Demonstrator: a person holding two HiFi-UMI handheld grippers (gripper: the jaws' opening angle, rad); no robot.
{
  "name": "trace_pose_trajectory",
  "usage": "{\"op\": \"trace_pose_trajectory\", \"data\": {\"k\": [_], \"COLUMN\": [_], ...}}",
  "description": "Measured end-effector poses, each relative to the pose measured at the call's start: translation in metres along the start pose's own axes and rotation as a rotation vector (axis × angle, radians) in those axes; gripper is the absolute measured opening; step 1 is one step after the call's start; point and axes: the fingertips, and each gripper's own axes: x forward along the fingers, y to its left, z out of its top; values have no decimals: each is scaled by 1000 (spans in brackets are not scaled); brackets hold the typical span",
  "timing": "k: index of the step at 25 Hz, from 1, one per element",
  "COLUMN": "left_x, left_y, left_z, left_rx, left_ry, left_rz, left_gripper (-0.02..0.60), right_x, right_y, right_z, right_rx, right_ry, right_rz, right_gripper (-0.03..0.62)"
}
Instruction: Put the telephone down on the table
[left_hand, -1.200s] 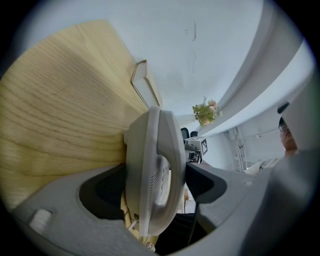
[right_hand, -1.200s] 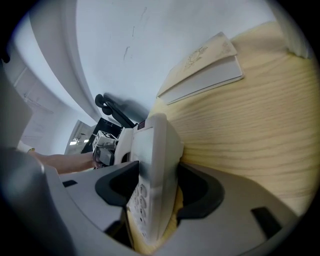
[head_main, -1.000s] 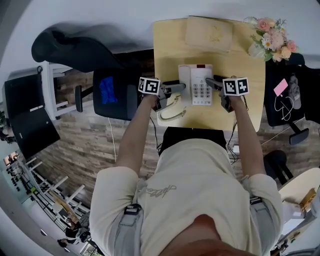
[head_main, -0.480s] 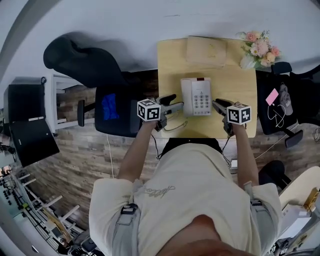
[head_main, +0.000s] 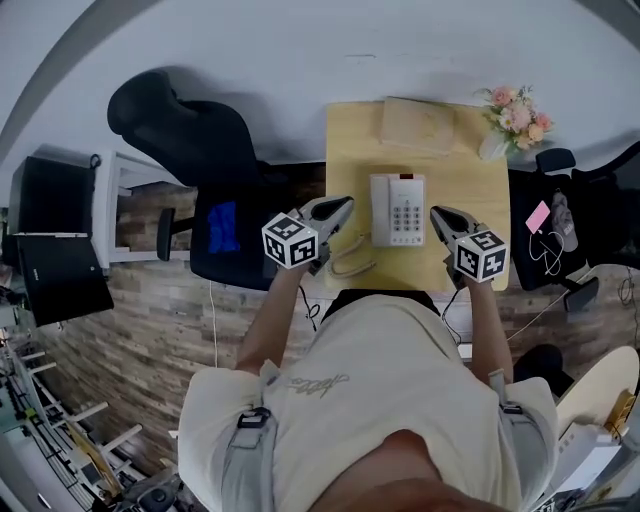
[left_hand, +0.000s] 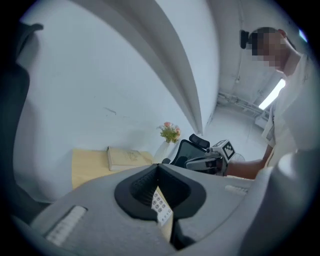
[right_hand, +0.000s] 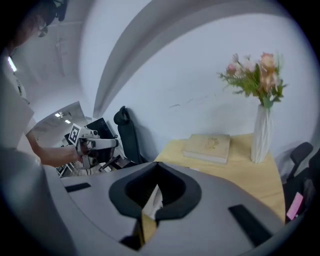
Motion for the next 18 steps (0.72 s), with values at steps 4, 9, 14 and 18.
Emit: {"op": "trace_pose_trajectory", "data": {"k": [4, 9, 14, 18], "left_x": [-7, -14, -19, -22], "left_y": [-21, -52, -77, -92], "left_z": [47, 117, 167, 189], "left_rx": [179, 334, 434, 476], "left_ry": [32, -51, -133, -174], "left_rz": [43, 73, 75, 60], "left_gripper": [17, 17, 17, 17], "right_x": [-18, -42, -65, -80], "right_y": [31, 61, 84, 95], "right_z": [60, 129, 183, 211], "right_rx": [-107, -252, -337, -380], "right_ry": [-123, -248, -354, -419], "right_rz": [10, 9, 11, 0], "right_gripper": [0, 2, 2, 2]}}
